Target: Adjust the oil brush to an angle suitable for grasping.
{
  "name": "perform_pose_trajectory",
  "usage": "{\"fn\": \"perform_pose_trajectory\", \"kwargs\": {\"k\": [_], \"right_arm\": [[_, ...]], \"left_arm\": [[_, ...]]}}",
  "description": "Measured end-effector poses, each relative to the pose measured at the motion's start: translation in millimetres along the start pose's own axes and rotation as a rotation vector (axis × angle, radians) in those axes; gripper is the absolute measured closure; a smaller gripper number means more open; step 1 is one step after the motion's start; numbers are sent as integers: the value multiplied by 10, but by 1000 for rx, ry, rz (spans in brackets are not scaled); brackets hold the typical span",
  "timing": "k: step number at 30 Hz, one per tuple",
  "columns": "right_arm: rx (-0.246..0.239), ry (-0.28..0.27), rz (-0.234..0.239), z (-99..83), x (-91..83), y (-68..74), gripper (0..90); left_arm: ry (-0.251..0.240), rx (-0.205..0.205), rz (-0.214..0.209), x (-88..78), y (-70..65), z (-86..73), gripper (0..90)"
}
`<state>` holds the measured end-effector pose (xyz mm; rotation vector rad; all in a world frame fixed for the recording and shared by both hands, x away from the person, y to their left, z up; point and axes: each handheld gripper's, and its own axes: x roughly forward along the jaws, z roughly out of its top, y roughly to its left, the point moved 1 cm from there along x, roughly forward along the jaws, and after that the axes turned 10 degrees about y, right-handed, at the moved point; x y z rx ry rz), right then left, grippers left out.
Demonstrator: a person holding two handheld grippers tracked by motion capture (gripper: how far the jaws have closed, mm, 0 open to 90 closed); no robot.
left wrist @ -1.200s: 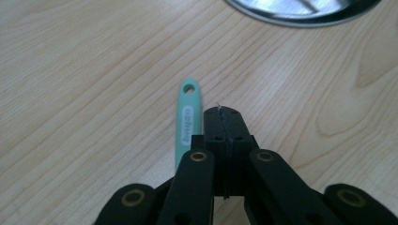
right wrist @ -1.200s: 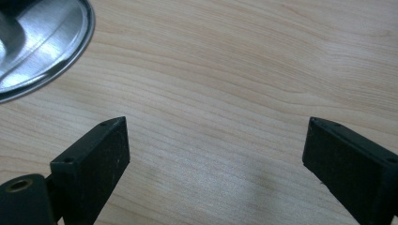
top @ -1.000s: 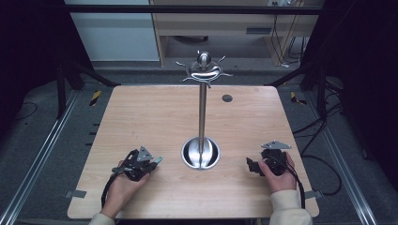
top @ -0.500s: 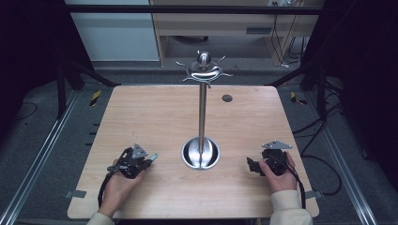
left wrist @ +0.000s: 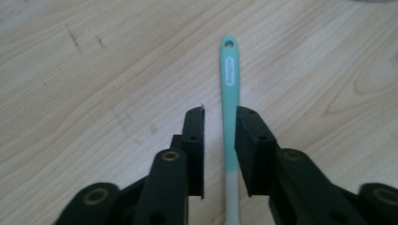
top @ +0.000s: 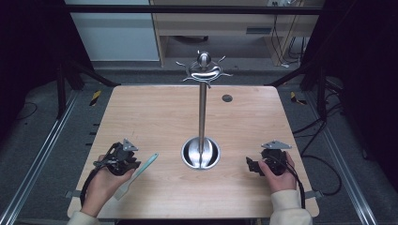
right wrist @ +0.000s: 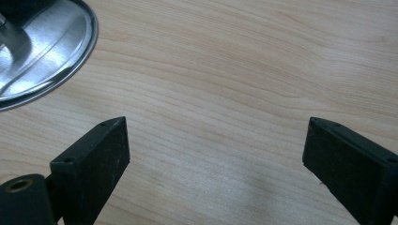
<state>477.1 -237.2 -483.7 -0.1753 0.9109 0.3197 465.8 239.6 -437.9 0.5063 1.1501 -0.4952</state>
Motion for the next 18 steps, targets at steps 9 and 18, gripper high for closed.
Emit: {"fn": "perform_pose_trajectory", "kwargs": {"k": [9, 18], "right_arm": [[6, 0, -1, 1, -6, -2, 82], [4, 0, 4, 6, -5, 2, 82]], "left_arm": [[134, 39, -39, 45, -69, 76, 427], [211, 62, -45, 105, -51, 60, 509]]}}
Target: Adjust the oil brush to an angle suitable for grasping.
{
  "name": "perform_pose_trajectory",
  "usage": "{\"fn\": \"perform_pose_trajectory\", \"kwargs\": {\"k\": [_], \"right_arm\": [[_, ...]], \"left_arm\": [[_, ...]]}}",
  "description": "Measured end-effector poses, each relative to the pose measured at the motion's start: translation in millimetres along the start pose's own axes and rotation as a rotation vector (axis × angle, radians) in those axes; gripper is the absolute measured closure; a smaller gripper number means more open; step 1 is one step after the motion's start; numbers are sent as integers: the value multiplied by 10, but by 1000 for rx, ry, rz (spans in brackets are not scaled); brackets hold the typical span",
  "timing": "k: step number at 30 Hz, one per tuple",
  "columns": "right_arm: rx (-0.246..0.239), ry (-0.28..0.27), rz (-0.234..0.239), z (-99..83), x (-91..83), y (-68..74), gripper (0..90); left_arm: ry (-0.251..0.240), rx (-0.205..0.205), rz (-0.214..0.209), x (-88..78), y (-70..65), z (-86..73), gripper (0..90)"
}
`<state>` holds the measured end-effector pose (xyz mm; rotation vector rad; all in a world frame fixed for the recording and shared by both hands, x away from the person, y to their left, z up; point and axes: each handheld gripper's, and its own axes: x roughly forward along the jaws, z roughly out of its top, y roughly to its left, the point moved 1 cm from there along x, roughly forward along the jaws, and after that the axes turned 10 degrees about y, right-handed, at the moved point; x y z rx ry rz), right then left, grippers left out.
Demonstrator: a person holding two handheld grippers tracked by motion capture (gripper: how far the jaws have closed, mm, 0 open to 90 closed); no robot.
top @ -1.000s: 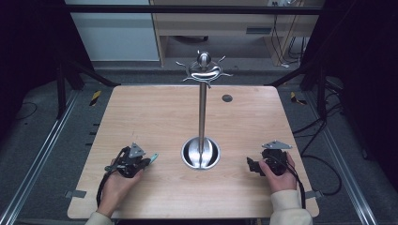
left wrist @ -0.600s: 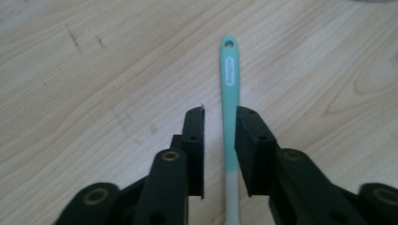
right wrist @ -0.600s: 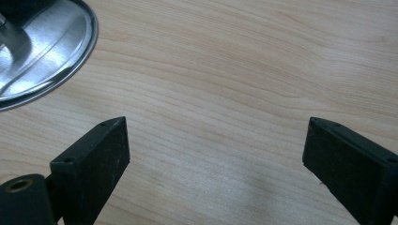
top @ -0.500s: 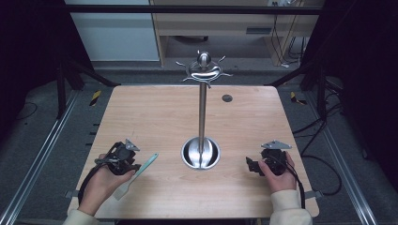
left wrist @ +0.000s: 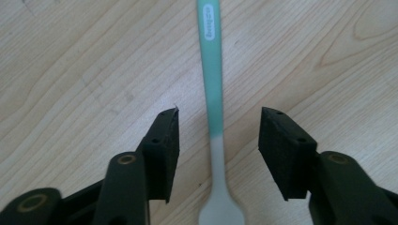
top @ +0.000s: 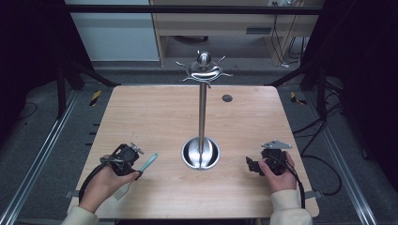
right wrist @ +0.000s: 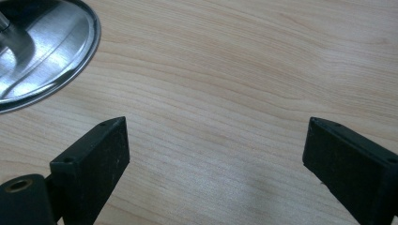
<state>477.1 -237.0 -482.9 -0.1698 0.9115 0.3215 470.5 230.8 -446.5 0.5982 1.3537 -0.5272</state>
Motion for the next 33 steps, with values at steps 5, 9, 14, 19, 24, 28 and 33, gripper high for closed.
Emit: {"fn": "perform_pose_trajectory", "kwargs": {"k": [5, 9, 14, 19, 24, 28, 33], "right_arm": [[1, 1, 0, 0, 0, 6, 82], [-1, 1, 0, 1, 1, 8, 82], [0, 1, 1, 2, 2, 9, 81], [0, 1, 0, 1, -1, 8, 82], [0, 1, 0, 2, 0, 8, 82], [-2, 1, 1, 2, 1, 9, 81], [-2, 2, 1, 1, 1, 8, 82]], "left_arm": [[49, 11, -17, 77, 17, 19, 578], [71, 14, -25, 139, 16, 33, 621], [89, 16, -35, 196, -1, 50, 650], [101, 10, -40, 211, 12, 47, 684], [113, 8, -49, 216, 34, 33, 718], [118, 9, -54, 229, 41, 30, 754], [124, 13, -46, 236, 28, 46, 777]]}}
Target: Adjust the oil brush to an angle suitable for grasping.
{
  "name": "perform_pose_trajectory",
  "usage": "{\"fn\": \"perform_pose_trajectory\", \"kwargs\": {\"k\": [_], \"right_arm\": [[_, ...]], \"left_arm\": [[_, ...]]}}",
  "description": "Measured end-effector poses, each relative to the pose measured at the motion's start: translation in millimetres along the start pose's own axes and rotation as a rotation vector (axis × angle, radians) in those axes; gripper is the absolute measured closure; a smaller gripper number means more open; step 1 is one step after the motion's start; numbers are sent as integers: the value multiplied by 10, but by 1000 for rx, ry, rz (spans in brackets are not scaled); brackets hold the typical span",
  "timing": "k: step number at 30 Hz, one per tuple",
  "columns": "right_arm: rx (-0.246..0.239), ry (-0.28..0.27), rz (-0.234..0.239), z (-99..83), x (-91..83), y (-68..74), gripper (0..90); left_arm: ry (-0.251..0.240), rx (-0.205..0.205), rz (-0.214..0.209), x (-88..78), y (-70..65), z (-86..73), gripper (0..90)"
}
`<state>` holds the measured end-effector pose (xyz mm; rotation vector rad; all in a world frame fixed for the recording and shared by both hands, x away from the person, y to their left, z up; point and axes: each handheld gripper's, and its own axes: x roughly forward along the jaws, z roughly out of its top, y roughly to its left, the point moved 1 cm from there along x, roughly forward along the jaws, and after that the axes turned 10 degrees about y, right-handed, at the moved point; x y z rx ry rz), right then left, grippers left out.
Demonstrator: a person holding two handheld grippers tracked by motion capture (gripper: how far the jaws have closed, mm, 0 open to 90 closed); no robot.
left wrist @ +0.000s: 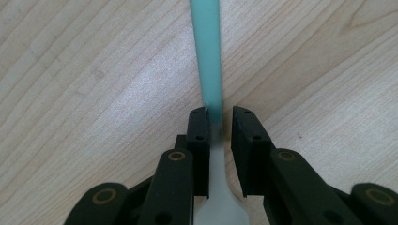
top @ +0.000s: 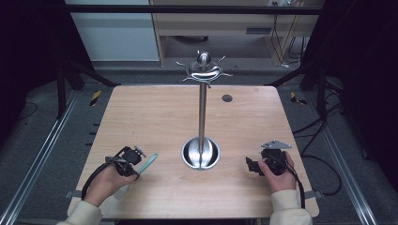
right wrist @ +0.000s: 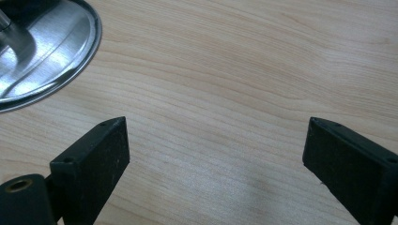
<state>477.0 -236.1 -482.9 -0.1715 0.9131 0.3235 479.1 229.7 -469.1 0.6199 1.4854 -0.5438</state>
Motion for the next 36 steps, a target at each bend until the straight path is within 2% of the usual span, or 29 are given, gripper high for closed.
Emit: {"fn": "perform_pose_trajectory", "kwargs": {"k": [9, 13, 17, 22, 27, 29, 33, 36], "right_arm": [[0, 0, 1, -1, 0, 0, 81], [-1, 3, 1, -2, 3, 3, 82], [1, 0, 4, -1, 3, -2, 82], [-1, -1, -2, 0, 7, -6, 82], [-10, -7, -10, -2, 0, 3, 82], [-15, -23, -7, 1, -12, 9, 82], [-33, -54, -10, 17, -30, 26, 81], [-35, -54, -6, 23, -27, 40, 81]], "left_arm": [[9, 4, 18, 26, 0, 12, 794], [-8, 1, 17, 33, 0, -5, 802], [-33, 15, 27, 11, -13, -48, 817], [-122, 24, 33, -107, -8, -137, 818], [-247, 35, 21, -239, -37, -250, 819], [-285, 42, 31, -293, -45, -280, 819], [-354, 44, 39, -380, -78, -318, 819], [-383, 53, 44, -429, -114, -337, 819]]}}
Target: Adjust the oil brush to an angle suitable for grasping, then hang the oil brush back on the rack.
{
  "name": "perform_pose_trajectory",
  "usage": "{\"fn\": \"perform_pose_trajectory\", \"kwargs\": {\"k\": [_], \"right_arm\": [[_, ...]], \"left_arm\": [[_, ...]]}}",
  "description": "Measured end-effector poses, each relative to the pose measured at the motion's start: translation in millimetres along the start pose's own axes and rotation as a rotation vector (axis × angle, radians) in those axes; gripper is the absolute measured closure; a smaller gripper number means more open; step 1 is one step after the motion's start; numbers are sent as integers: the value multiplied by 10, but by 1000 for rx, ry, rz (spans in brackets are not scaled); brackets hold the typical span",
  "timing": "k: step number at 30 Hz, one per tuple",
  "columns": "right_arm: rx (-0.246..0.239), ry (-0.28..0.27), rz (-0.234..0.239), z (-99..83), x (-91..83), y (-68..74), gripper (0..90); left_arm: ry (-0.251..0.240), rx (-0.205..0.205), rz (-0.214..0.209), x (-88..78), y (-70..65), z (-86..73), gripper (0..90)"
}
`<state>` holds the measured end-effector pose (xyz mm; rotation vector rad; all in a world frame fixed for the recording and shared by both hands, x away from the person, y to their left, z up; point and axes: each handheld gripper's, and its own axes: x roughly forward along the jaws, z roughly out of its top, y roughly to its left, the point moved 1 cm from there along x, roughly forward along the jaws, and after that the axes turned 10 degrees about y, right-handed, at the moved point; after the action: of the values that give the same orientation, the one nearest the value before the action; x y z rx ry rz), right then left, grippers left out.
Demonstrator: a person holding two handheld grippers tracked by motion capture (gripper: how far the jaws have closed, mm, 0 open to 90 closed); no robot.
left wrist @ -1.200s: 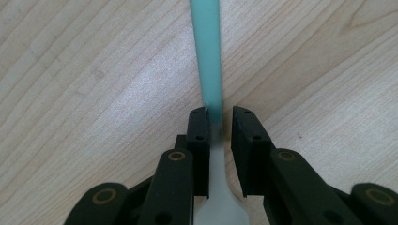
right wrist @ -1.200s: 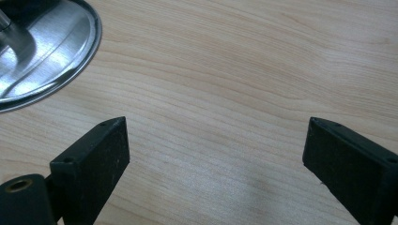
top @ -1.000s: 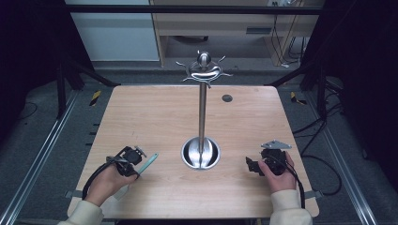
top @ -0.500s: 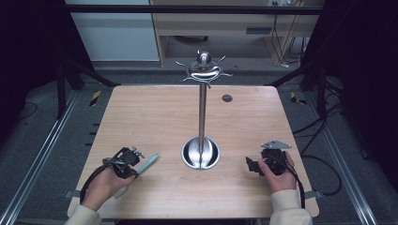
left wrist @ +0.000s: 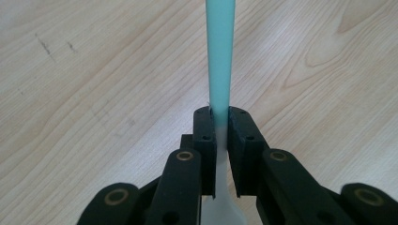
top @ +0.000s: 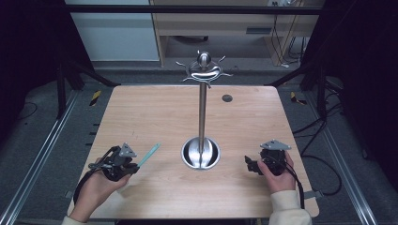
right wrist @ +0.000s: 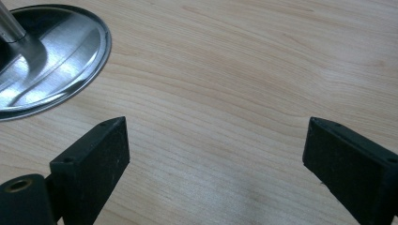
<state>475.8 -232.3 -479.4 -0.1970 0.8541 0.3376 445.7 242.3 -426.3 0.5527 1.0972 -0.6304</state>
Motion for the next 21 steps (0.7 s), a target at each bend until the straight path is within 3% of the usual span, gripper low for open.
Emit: {"fn": "perform_pose_trajectory", "kwargs": {"k": [3, 11, 21], "right_arm": [[2, 1, -2, 4, -5, 1, 81], [3, 7, -2, 3, 1, 0, 81], [-8, 4, -3, 3, 0, 11, 81]], "left_arm": [[-29, 3, 9, -56, -3, 13, 820], [-163, -16, 25, -234, -1, 56, 820], [-277, -17, 49, -491, -20, 66, 820]]}}
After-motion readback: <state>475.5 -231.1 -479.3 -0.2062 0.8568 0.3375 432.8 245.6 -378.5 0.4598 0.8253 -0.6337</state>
